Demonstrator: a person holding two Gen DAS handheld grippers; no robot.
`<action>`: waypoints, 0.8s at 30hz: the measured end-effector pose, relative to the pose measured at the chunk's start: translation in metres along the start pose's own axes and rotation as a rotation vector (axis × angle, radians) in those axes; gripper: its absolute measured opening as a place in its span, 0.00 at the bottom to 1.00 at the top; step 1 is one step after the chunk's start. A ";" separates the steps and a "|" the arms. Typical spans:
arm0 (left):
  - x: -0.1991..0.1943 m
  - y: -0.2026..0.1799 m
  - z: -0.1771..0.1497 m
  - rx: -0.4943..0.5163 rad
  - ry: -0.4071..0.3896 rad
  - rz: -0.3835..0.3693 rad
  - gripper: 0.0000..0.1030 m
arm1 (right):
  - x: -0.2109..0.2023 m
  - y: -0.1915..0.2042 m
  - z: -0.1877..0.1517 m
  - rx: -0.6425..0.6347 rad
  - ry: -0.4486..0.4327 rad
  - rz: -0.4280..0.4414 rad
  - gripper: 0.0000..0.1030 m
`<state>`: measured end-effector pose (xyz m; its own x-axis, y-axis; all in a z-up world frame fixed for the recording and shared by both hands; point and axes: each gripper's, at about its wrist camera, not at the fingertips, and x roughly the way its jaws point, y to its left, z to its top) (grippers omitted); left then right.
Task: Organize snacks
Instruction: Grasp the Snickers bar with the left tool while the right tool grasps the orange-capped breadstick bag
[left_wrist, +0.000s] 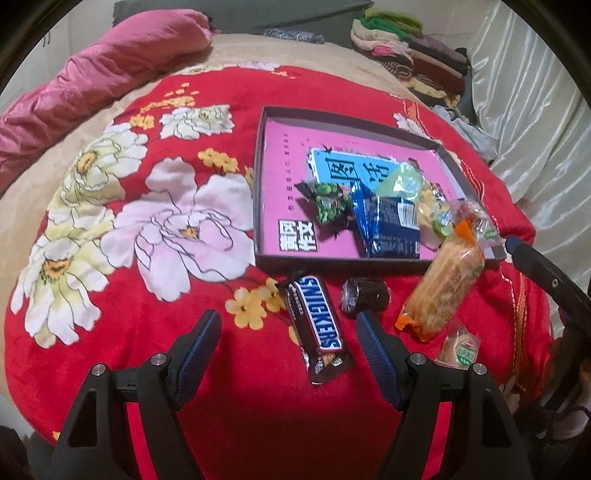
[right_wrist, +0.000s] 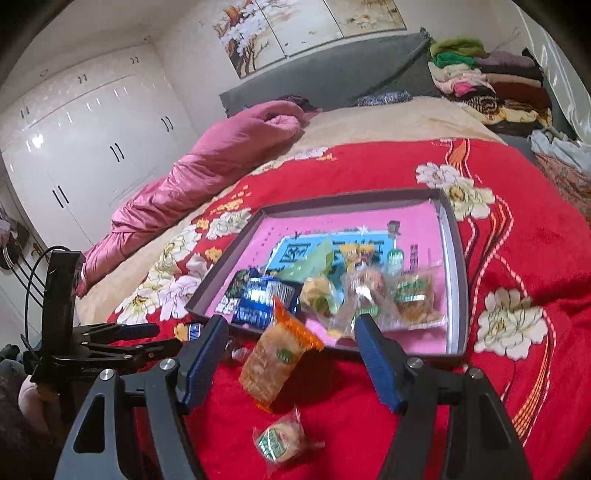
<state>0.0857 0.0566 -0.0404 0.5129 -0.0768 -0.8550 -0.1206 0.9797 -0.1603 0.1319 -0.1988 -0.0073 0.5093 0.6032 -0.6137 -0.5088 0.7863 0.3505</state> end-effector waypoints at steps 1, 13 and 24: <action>0.002 0.000 -0.001 -0.001 0.003 -0.004 0.75 | 0.001 0.000 -0.002 0.011 0.007 0.003 0.69; 0.016 -0.004 -0.008 0.002 0.012 0.010 0.75 | 0.030 0.005 -0.027 0.105 0.129 0.033 0.69; 0.024 -0.006 -0.009 0.006 0.005 0.002 0.75 | 0.056 0.019 -0.035 0.057 0.173 0.012 0.69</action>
<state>0.0913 0.0468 -0.0643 0.5089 -0.0760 -0.8575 -0.1166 0.9808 -0.1561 0.1266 -0.1550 -0.0592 0.3739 0.5849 -0.7198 -0.4719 0.7881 0.3953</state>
